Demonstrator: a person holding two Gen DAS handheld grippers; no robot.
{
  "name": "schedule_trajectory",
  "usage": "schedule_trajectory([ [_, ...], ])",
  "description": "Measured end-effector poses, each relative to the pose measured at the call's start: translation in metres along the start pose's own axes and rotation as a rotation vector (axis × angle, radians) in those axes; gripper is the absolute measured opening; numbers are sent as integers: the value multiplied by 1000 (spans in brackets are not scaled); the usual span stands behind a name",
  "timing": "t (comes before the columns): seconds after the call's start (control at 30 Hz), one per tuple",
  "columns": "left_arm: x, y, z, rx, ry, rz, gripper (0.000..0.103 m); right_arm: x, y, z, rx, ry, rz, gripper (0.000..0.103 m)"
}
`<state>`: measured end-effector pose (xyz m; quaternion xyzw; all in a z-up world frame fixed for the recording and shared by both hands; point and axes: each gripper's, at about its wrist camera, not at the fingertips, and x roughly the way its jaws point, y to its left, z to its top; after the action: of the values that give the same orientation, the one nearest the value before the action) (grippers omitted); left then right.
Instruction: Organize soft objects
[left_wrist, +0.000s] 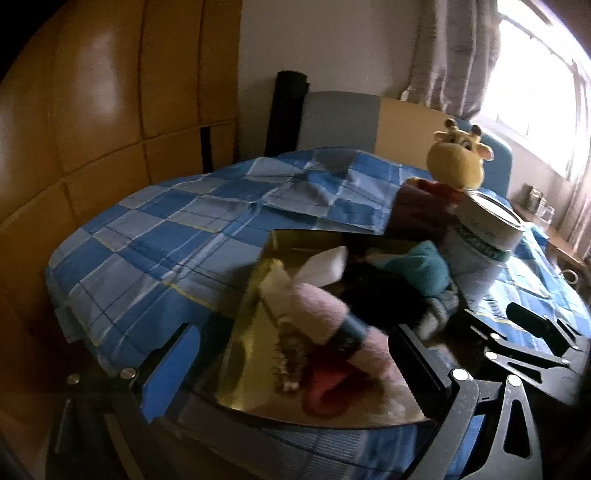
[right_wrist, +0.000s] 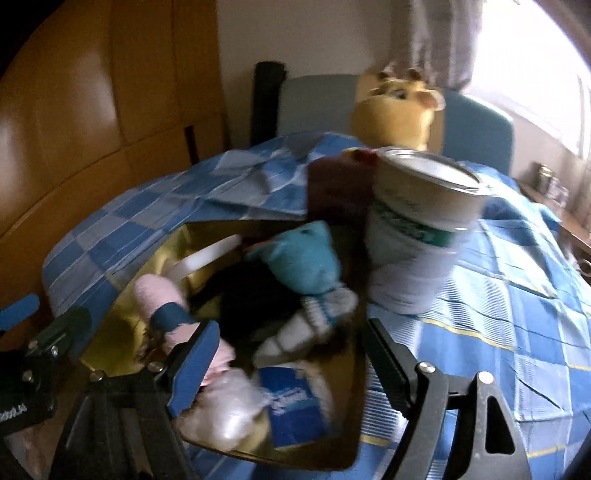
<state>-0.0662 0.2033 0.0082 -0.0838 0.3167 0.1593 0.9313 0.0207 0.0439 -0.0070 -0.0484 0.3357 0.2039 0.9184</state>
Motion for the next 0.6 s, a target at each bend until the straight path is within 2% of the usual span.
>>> schedule_trajectory([
  [0.27,-9,-23,-4,37,-18,10,103,-7,-11,-9,15,5,-47,81],
  [0.6,-7,-22,-5,33,-10,25,103,-8,-14,-15,26,17,-52,81],
])
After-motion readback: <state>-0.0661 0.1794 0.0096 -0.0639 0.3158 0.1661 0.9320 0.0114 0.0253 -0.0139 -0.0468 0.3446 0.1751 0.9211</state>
